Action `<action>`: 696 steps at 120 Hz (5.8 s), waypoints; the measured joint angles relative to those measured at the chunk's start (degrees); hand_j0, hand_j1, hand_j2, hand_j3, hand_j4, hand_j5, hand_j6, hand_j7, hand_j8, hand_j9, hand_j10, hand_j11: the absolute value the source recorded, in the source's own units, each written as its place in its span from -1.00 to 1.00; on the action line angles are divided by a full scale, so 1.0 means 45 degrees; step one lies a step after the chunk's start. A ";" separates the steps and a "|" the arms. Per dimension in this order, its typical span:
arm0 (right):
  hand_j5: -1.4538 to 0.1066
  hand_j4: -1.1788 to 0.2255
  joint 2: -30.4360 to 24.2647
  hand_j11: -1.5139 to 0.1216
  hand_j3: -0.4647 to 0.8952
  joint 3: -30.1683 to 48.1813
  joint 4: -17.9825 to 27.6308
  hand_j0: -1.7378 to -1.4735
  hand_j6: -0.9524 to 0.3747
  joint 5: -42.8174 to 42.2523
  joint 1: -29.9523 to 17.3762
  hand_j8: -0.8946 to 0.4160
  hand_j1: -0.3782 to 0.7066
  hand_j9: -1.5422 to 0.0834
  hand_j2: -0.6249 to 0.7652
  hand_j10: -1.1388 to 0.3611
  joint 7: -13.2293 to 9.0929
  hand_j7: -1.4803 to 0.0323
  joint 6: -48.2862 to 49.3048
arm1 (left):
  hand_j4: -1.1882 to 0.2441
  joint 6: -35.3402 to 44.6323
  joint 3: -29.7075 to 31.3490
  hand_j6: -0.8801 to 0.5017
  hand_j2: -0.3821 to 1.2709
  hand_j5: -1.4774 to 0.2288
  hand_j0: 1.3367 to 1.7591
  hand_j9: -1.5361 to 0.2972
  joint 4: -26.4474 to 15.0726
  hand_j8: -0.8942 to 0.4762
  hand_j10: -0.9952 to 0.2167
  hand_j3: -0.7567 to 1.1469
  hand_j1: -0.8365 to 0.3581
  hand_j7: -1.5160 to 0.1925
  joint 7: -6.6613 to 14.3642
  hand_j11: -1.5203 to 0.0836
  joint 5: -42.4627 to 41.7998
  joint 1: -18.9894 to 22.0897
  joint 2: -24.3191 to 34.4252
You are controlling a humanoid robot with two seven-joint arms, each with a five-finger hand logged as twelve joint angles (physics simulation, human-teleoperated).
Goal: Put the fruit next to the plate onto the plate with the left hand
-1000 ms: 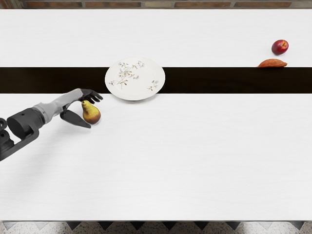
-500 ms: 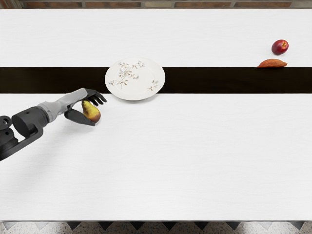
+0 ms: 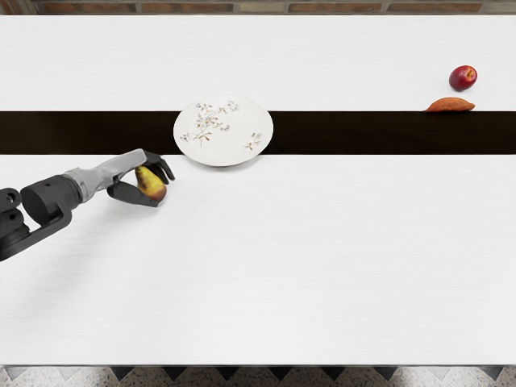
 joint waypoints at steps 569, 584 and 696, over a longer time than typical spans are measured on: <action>0.81 0.64 0.0000 0.80 -0.32 -0.0065 0.0132 -0.40 0.39 0.0018 0.0551 0.32 -0.88 0.85 -0.11 0.48 0.0020 0.91 -0.0005 | -0.40 -0.4998 0.4190 -0.71 0.31 -0.48 0.49 -0.45 1.1579 -0.49 -0.49 -0.21 -0.22 -0.43 -0.2175 -0.40 -0.2419 -0.7415 -0.8554; 0.81 0.64 0.0000 0.80 -0.32 -0.0065 0.0134 -0.40 0.39 0.0013 0.0553 0.32 -0.88 0.85 -0.11 0.48 0.0020 0.91 -0.0005 | -0.22 -0.3863 0.4165 -0.57 -0.01 -0.25 0.50 -0.24 1.1518 -0.44 -0.33 -0.20 -0.10 -0.21 -0.2163 -0.16 -0.3065 -0.7155 -0.8554; 0.81 0.64 0.0000 0.80 -0.32 -0.0084 0.0087 -0.40 0.39 0.0011 0.0438 0.32 -0.88 0.85 -0.11 0.48 0.0020 0.91 -0.0004 | 0.36 -0.8642 0.4105 -0.03 -0.48 0.41 0.52 0.38 0.1373 0.00 0.29 -0.20 0.56 0.45 0.0106 0.55 -1.1871 -0.5515 0.0424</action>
